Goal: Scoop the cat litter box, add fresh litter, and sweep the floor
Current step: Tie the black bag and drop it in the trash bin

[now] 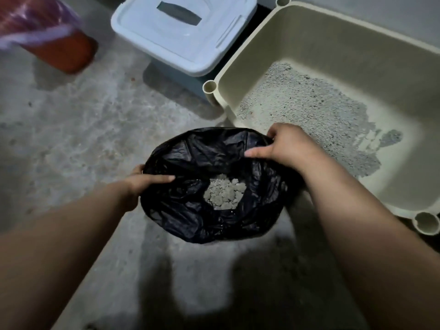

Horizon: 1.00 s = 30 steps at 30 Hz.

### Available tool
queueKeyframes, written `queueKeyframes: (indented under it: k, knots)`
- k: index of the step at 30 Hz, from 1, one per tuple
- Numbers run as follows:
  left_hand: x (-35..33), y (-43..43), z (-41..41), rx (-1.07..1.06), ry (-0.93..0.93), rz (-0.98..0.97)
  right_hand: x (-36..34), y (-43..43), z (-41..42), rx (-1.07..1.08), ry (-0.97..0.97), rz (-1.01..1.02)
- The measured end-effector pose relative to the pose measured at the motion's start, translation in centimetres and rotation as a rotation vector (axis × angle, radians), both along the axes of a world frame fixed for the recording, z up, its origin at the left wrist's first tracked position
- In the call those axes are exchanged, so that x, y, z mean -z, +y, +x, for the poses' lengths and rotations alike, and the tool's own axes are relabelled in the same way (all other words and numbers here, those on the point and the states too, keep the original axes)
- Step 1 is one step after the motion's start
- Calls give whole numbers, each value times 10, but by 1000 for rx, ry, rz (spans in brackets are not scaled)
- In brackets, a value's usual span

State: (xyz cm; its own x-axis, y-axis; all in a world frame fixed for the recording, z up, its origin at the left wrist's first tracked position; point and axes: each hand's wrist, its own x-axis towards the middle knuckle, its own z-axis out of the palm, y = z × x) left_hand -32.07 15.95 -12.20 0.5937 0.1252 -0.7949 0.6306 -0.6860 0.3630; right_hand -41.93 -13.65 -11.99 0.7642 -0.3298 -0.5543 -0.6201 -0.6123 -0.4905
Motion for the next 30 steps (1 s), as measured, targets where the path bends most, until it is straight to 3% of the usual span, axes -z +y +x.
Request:
queueKeyframes:
  k: [2, 4, 7, 9, 14, 17, 19, 21, 24, 26, 27, 30]
  knots:
    - [7, 1, -10, -36, 114, 0, 5, 7, -12, -86, 135, -106]
    - [10, -4, -18, -98, 112, -87, 10, 15, -18, 32, 75, -62]
    - [7, -20, -14, -175, -42, -267, 2, 27, -18, 537, -134, 632]
    - [-2, -27, -3, -195, -87, -356, -9, 31, -16, 673, -204, 908]
    - [-33, -24, 19, 10, 92, -335, -43, 22, -17, 588, -76, 963]
    - [-53, -11, 32, 217, 39, -191, -64, 21, -13, 774, -318, 1151]
    - [-63, 2, 40, 320, 9, -139, -73, 23, -10, 907, -467, 1113]
    - [-69, 14, 44, 357, 48, -157, -72, 28, -10, 878, -504, 1046]
    - [-76, 30, 47, 351, 258, -377, -66, 57, -15, 656, -180, 875]
    - [-79, 33, 54, 308, 330, -548, -70, 75, -14, 624, -13, 890]
    - [-82, 34, 57, 288, 312, -614, -75, 80, -11, 645, -51, 912]
    - [-95, 29, 61, 236, 189, -686, -96, 69, 6, 709, -454, 973]
